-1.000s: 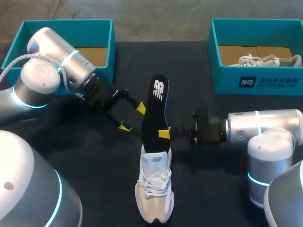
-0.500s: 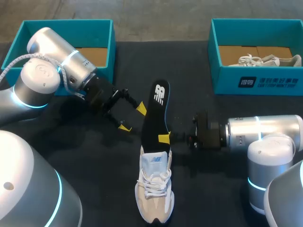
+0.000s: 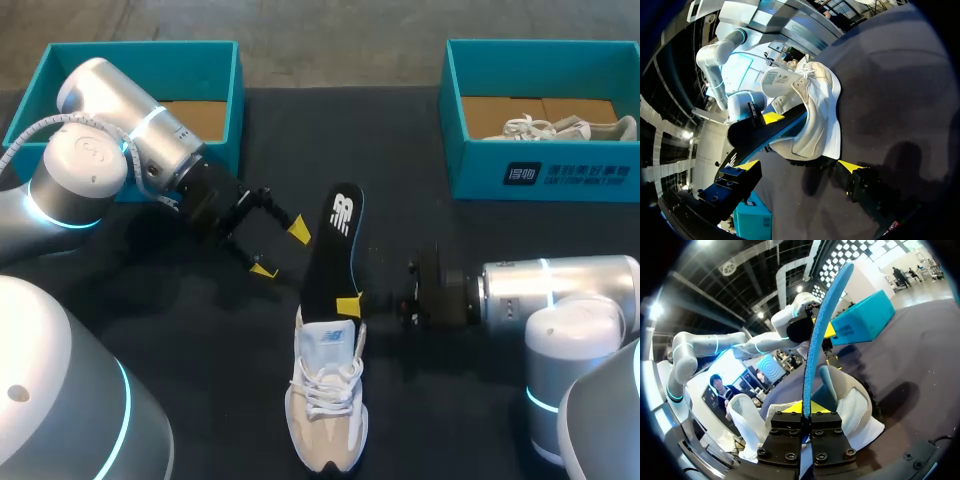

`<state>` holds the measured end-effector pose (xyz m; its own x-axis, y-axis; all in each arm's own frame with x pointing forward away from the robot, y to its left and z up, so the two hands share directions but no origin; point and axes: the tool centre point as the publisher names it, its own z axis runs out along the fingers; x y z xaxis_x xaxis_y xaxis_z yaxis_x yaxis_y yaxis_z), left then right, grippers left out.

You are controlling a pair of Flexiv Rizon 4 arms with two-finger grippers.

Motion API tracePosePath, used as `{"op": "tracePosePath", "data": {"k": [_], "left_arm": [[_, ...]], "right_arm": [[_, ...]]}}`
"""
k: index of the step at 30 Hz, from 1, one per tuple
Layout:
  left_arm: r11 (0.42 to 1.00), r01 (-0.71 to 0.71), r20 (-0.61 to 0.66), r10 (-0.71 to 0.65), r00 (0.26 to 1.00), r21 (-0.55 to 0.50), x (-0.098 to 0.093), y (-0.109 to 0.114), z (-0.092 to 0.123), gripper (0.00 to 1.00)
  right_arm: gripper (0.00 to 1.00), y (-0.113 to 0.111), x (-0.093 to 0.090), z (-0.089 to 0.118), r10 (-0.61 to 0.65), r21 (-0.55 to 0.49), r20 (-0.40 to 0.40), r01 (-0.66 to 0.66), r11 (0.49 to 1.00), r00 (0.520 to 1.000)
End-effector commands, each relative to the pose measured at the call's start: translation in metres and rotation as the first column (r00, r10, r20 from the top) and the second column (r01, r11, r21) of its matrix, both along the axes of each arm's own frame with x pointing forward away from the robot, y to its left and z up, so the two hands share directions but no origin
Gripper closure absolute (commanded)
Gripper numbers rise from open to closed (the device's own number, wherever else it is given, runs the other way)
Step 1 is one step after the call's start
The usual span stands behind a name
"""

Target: Take the shoe out of the shoebox, open the shoe tongue, remove and reinsert the insole, then place the shoe into the shoebox

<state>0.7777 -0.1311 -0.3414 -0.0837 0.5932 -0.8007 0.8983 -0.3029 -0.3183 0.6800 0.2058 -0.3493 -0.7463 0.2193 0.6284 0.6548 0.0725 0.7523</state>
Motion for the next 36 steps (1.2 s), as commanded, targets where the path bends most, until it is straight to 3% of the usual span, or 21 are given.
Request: {"op": "tracePosePath", "data": {"k": [1,20,34,35,36], "left_arm": [[1.000,0.000,0.001,0.000,1.000,-0.001,0.000,0.000,0.000,0.00],[1.000,0.000,0.001,0.000,1.000,-0.001,0.000,0.000,0.000,0.00],[1.000,0.000,0.001,0.000,1.000,-0.001,0.000,0.000,0.000,0.00],[1.000,0.000,0.001,0.000,1.000,-0.001,0.000,0.000,0.000,0.00],[1.000,0.000,0.001,0.000,1.000,-0.001,0.000,0.000,0.000,0.00]], "right_arm": [[1.00,0.000,-0.006,-0.006,0.007,0.003,-0.007,-0.007,1.000,1.000],[1.00,0.003,-0.025,-0.017,0.062,0.007,-0.068,-0.062,0.998,0.996],[1.00,0.010,-0.021,-0.015,0.096,0.026,-0.038,-0.096,0.995,0.995],[0.87,0.010,-0.019,-0.013,0.097,0.027,-0.037,-0.096,0.995,0.995],[0.82,0.011,-0.019,-0.011,0.097,0.026,-0.035,-0.096,0.995,0.995]]}}
